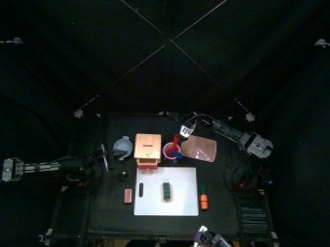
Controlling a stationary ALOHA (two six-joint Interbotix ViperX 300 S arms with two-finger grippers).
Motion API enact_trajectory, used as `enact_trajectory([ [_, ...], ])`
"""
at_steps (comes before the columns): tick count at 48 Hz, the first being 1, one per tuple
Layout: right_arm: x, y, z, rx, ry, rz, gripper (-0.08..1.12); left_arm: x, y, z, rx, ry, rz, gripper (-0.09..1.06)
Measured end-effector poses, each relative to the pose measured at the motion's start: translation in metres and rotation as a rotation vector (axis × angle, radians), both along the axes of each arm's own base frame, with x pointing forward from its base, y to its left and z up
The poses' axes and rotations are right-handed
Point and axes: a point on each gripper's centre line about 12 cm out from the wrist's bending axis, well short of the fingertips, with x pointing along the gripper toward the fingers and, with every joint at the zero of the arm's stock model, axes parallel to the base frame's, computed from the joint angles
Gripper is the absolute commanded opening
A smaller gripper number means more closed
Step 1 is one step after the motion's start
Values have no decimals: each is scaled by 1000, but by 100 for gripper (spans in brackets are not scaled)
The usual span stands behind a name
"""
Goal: Place sushi on board then cut the sushi with the knife then place the pieces on the plate
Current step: Pick knife at handle with right hand
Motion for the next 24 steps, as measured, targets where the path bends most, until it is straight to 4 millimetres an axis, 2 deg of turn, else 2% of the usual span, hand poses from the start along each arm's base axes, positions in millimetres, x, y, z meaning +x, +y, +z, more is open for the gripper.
enact_trajectory([
  [7,15,-6,-6,45,27,33,90,-2,5,-1,-1,3,29,32],
  [14,25,2,-14,85,43,62,89,-4,6,-5,-5,13,35,32],
  [24,31,12,-14,96,50,80,66,-5,6,-7,-7,17,40,32],
])
